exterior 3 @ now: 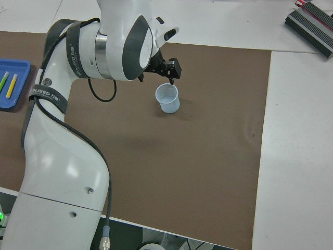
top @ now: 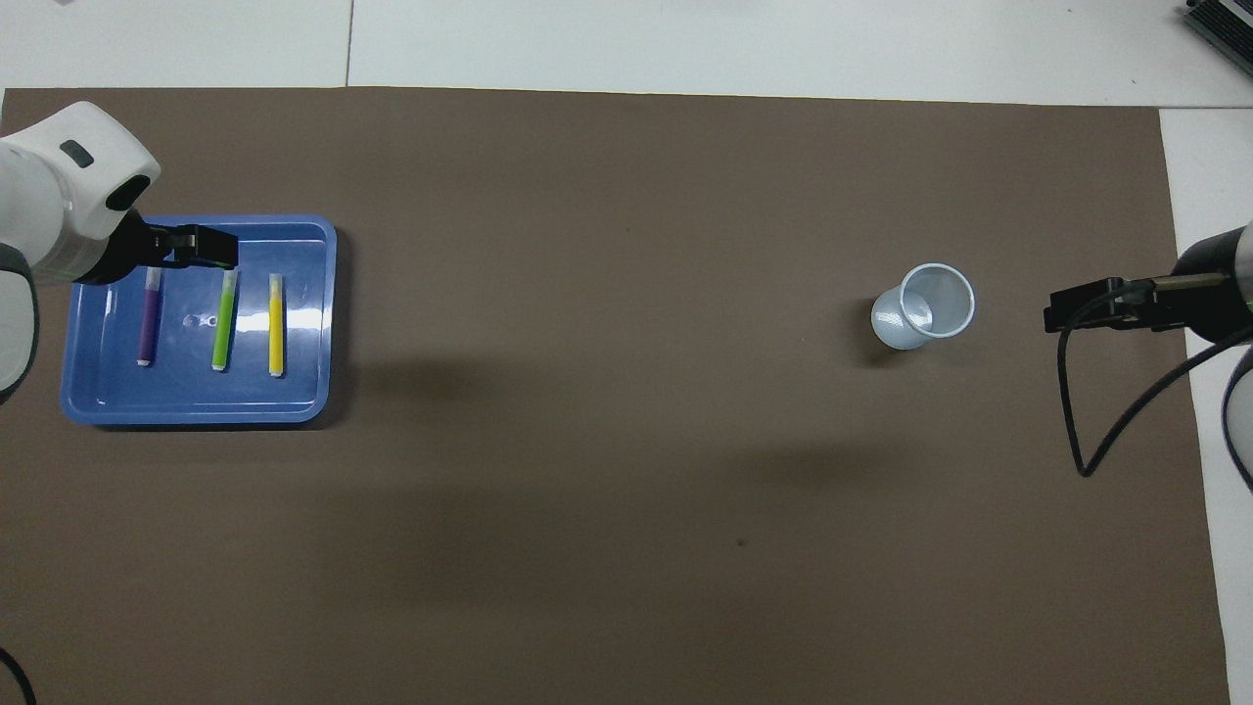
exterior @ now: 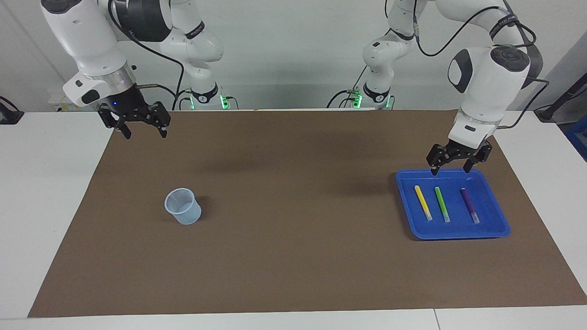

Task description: Right arm passes pens to left for tray arrangement

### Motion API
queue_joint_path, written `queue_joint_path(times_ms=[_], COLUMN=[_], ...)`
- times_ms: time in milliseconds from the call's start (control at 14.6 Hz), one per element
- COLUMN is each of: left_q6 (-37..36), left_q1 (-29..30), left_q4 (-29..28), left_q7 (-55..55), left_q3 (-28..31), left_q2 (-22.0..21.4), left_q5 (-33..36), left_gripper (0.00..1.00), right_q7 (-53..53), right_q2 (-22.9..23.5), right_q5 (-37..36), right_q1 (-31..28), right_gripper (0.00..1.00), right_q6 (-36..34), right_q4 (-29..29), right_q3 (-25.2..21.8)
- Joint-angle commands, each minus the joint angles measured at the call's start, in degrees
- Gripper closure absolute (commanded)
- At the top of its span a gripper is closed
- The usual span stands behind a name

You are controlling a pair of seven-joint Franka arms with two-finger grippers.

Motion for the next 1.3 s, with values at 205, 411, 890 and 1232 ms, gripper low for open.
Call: queue_joint_path(times_ms=[205,411,890,1232], left_q6=[-0.28,-0.45,-1.85,-1.95], left_q1=[-0.77,-0.77,-10.12,-21.42], left_q4=[-0.92,-0.92,-0.83,-1.0], left_q7=[-0.51,-0.68,-1.12,-1.12], left_q3=[0.38,0.38,9.47,22.35], left_q2=[-1.29,-1.38,-3.04,-3.84], left_q5=[1.29,1.29,1.21,0.94], left_gripper=[0.0,0.0,0.0,0.0], right_q7=[-0.96,-0.96,-1.05,-0.96], right_q2=[-0.78,-0.78,-0.78,-0.87], right_q5=[-0.21,-0.21,-0.21,-0.21], right_q1=[-0.29,-0.29,-0.73,-0.21], right_gripper=[0.0,0.0,0.0,0.0], right_q6=[-0.78,-0.78,-1.04,-0.95], right_q4=[-0.4,-0.4,-0.48,-0.48], right_q3=[0.23,0.14,0.05,0.23])
